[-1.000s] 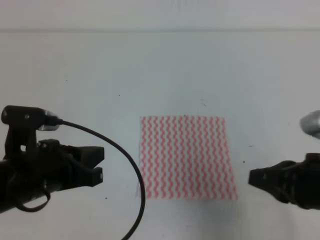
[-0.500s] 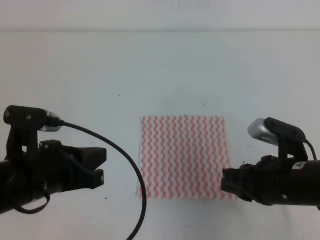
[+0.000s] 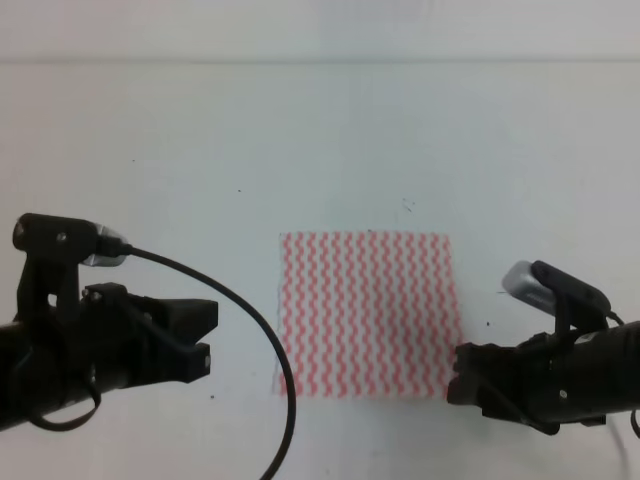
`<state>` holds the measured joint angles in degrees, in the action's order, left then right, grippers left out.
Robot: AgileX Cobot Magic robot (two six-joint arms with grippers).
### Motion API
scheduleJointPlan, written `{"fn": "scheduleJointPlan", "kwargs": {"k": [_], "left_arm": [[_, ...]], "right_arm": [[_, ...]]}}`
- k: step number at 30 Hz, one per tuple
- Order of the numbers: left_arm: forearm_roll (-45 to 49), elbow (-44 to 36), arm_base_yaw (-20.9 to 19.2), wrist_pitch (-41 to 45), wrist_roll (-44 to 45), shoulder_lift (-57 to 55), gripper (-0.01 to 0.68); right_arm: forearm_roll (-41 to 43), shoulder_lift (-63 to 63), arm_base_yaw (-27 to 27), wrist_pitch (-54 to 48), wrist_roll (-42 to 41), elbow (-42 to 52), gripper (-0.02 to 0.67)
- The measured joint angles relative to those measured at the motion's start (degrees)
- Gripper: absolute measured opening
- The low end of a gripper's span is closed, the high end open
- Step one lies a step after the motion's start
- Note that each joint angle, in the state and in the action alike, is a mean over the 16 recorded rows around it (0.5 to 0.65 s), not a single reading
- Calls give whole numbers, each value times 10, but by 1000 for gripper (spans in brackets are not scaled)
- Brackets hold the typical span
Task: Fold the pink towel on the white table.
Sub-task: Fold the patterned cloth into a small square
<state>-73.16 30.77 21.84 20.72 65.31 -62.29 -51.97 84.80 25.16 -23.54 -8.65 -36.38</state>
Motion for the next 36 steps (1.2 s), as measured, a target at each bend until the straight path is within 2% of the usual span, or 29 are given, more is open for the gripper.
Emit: {"fn": "scheduleJointPlan", "kwargs": {"k": [36], "left_arm": [[0,0,0,8,0,0,0]], "right_arm": [[-15,61,0,50,-3,-4,33]]}}
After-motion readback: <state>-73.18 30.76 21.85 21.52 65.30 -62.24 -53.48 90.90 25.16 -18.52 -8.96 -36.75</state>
